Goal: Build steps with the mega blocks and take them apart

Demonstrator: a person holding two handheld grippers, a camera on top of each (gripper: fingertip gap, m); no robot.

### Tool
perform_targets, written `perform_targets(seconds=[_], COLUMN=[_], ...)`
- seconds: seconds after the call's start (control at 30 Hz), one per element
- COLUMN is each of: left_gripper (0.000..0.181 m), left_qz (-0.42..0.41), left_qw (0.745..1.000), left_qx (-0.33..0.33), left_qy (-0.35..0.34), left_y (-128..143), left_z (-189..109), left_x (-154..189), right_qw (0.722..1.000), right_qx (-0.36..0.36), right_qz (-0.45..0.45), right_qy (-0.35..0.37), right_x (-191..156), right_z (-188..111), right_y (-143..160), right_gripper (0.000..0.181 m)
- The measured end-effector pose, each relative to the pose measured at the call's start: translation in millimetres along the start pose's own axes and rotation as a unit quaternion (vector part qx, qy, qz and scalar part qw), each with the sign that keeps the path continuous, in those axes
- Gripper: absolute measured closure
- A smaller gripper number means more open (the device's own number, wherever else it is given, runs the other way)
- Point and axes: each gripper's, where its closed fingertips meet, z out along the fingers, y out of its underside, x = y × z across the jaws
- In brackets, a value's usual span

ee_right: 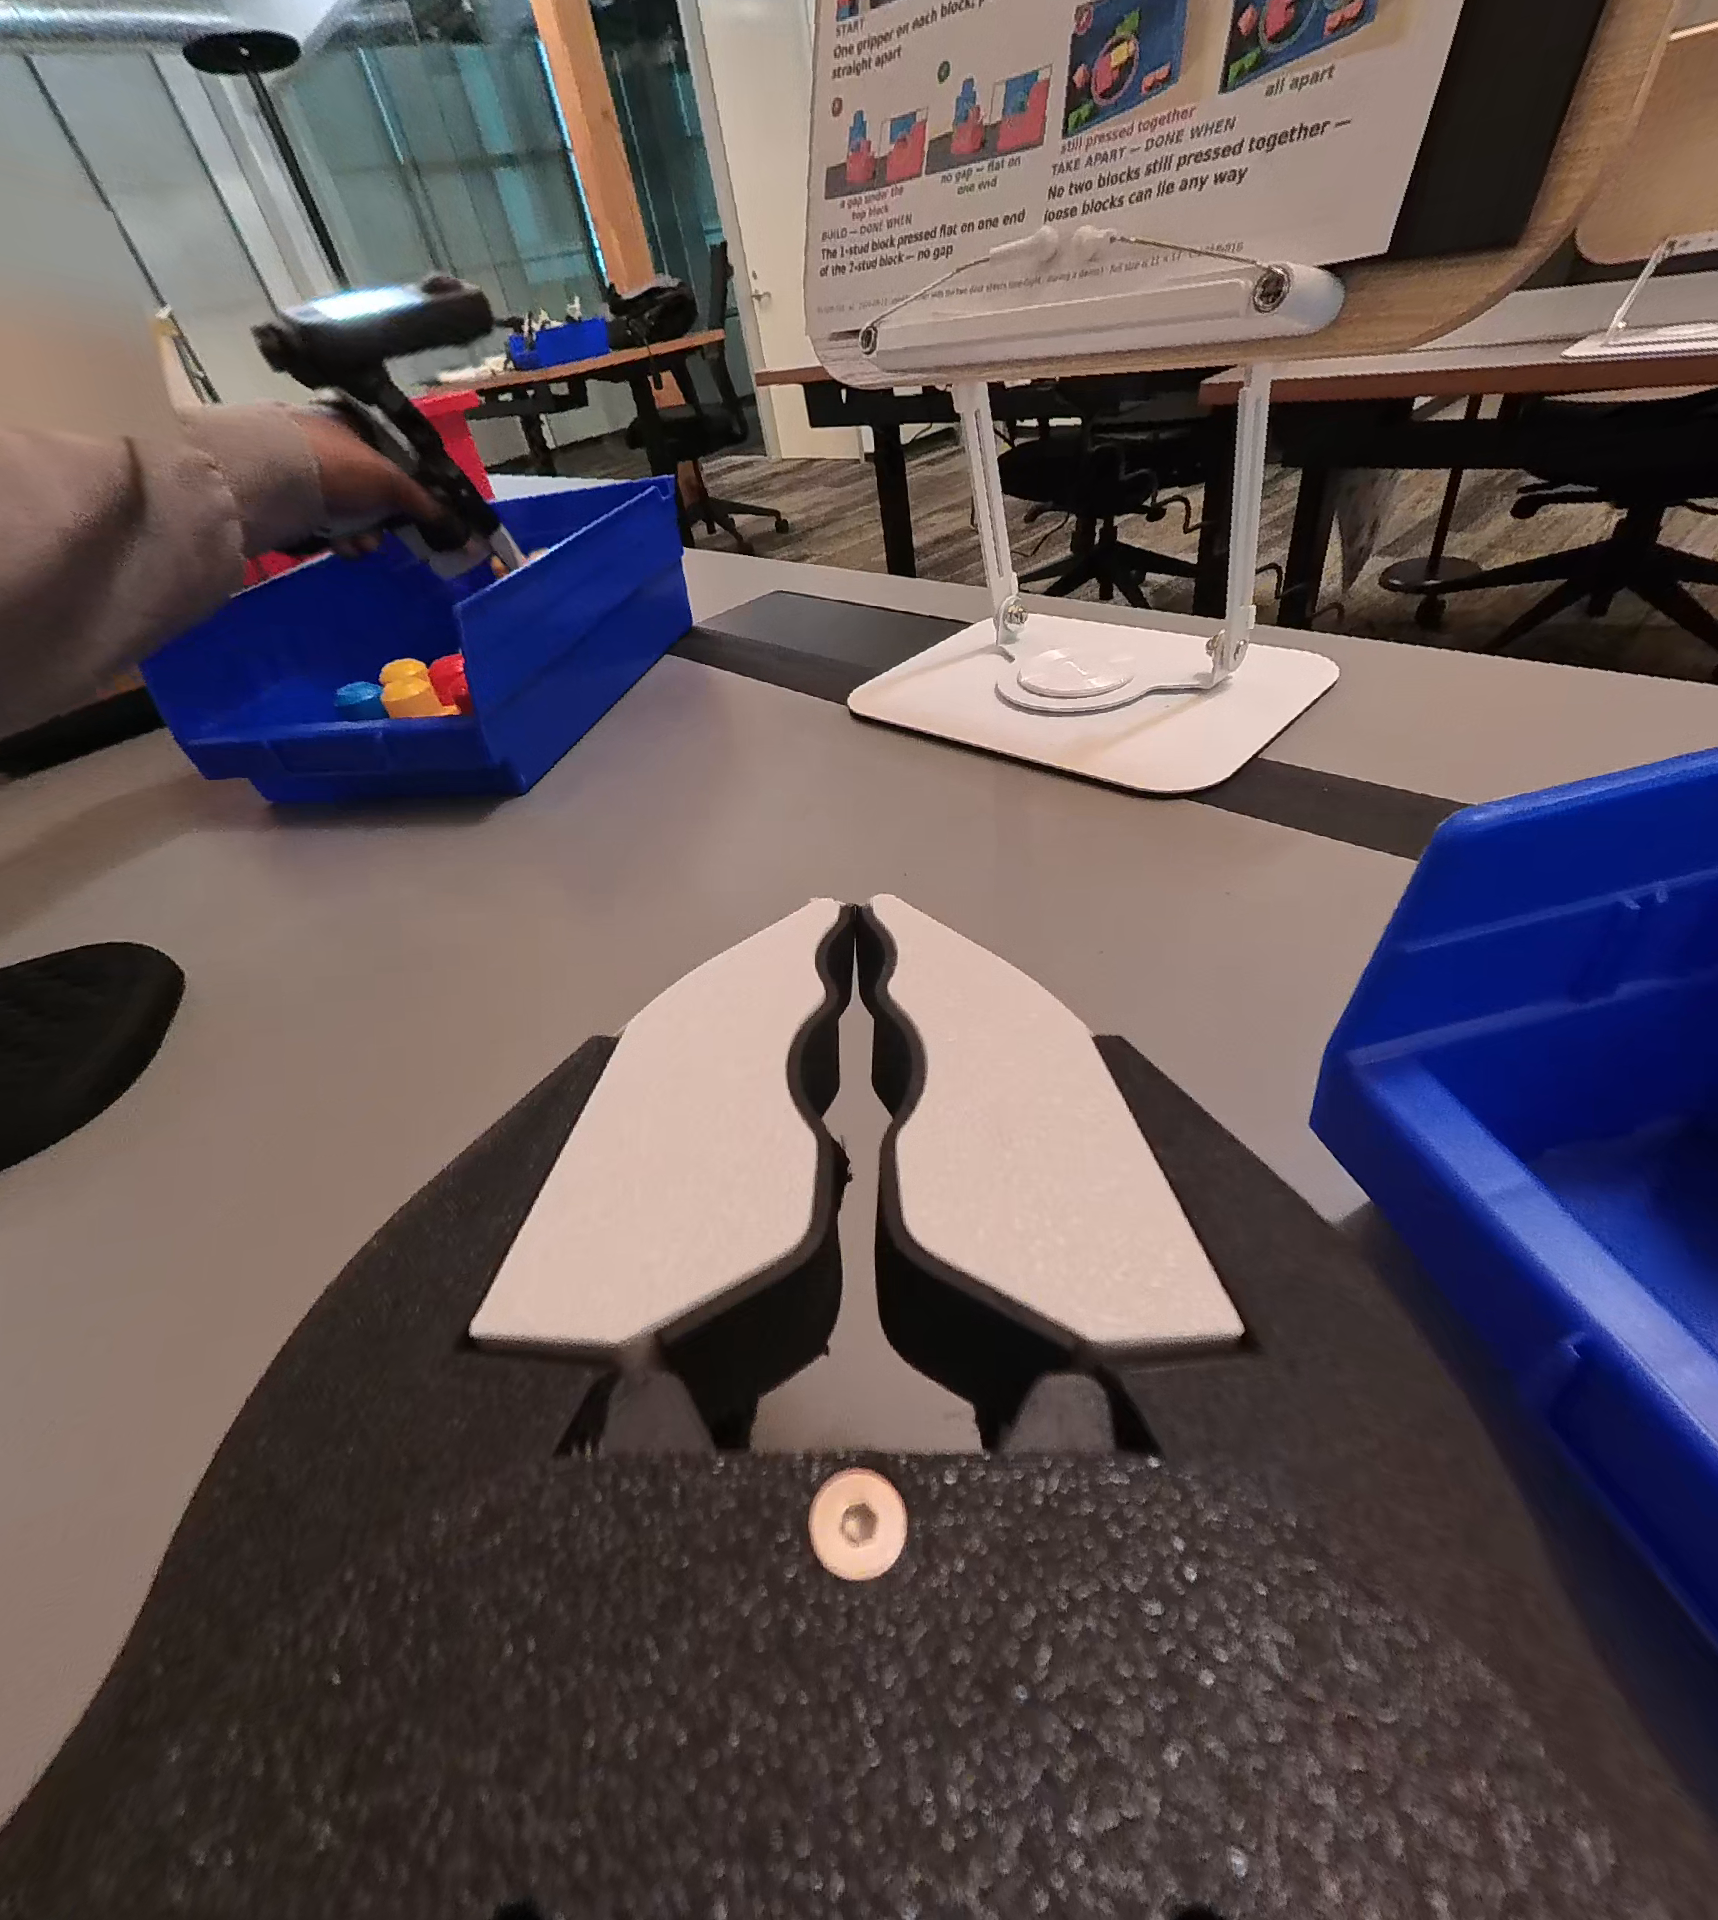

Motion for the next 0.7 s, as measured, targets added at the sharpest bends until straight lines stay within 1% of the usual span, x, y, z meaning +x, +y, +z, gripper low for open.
perform_targets(seconds=[0.07,0.17,0.3,0.4,0.5,0.6,0.7], left_gripper=[0.151,0.152,0.152,0.151,0.152,0.152,0.152], left_qz=[0.012,0.051,0.111,0.159,0.208,0.256,0.292], left_qw=[1.000,0.997,0.985,0.971,0.955,0.937,0.918], left_qx=[0.018,0.061,0.125,0.166,0.187,0.201,0.209], left_qy=[0.003,0.001,0.032,0.064,0.097,0.130,0.168], left_y=[-3.4,-9.8,-9.0,4.4,28.8,57.4,88.0], left_z=[-19.9,-62.3,-130.5,-178.2,-210.8,-229.3,-239.1], left_x=[1.0,8.5,47.8,96.8,155.5,218.0,279.6], right_qw=[1.000,1.000,1.000,1.000,0.999,0.999,0.999], right_qx=[0.001,0.005,0.002,0.002,0.003,0.004,0.002], right_qz=[0.000,-0.006,-0.019,-0.027,-0.033,-0.037,-0.045], right_qy=[-0.002,-0.007,-0.012,-0.011,-0.007,-0.004,0.002], right_x=[-1.2,-5.8,-12.0,-14.4,-14.5,-14.3,-13.4], right_z=[-0.3,-0.5,0.6,1.0,0.7,0.2,-0.1], right_y=[-0.7,-3.0,-3.2,-3.4,-4.2,-4.6,-3.7], right_gripper=[0.181,0.181,0.181,0.181,0.181,0.181,0.181])
